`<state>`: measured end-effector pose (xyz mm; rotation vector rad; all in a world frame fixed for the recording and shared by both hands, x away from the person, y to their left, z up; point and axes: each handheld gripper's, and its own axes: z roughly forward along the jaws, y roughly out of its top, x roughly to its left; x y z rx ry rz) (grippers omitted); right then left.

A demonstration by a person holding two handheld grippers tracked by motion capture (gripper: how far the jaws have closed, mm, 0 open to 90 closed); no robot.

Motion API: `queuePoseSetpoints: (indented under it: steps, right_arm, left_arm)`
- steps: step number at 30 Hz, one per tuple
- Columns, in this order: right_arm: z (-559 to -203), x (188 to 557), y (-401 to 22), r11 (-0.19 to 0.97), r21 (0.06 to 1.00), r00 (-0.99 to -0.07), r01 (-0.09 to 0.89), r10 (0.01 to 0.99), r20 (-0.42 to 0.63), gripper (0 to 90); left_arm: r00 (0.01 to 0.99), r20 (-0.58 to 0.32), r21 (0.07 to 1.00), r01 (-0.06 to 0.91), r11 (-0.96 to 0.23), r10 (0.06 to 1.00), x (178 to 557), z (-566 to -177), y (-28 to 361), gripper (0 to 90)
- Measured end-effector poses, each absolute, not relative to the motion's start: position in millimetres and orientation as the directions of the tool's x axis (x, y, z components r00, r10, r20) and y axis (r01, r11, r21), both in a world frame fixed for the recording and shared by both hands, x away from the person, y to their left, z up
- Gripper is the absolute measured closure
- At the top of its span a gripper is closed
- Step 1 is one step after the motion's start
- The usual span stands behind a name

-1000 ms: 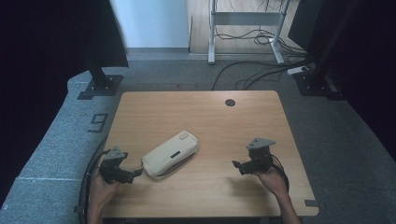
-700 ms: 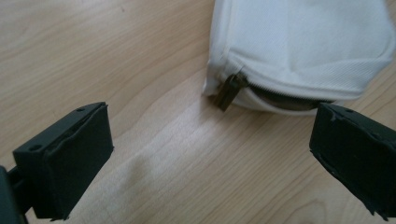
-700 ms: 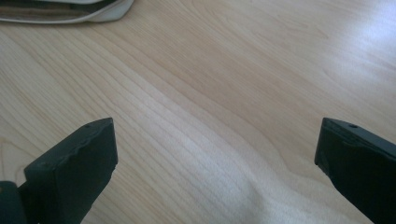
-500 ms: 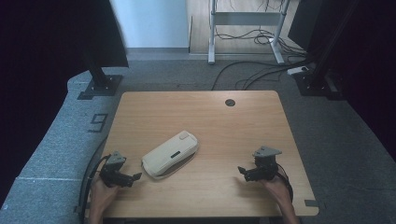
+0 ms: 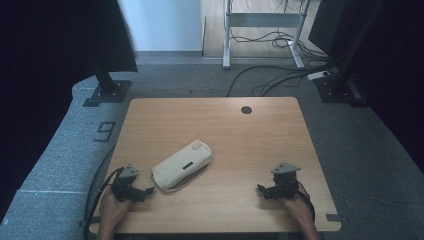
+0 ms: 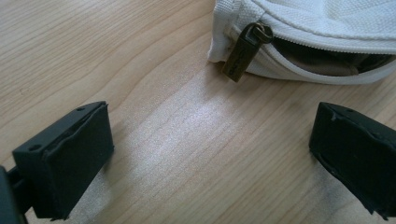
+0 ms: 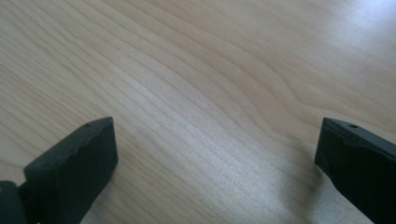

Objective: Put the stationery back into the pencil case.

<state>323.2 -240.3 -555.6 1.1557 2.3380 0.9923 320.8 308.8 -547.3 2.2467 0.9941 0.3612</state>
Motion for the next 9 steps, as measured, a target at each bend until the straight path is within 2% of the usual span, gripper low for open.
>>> queuePoseSetpoints:
  steps: [9]
  right_arm:
    - [-556.3, 323.1, -241.7, 0.414, 0.715, -0.601, 0.563, 0.799, 0.010, 0.0]
  left_arm:
    - [0.672, -0.008, 0.657, 0.561, -0.503, 0.740, 321.2, -547.3, 308.2, 0.0]
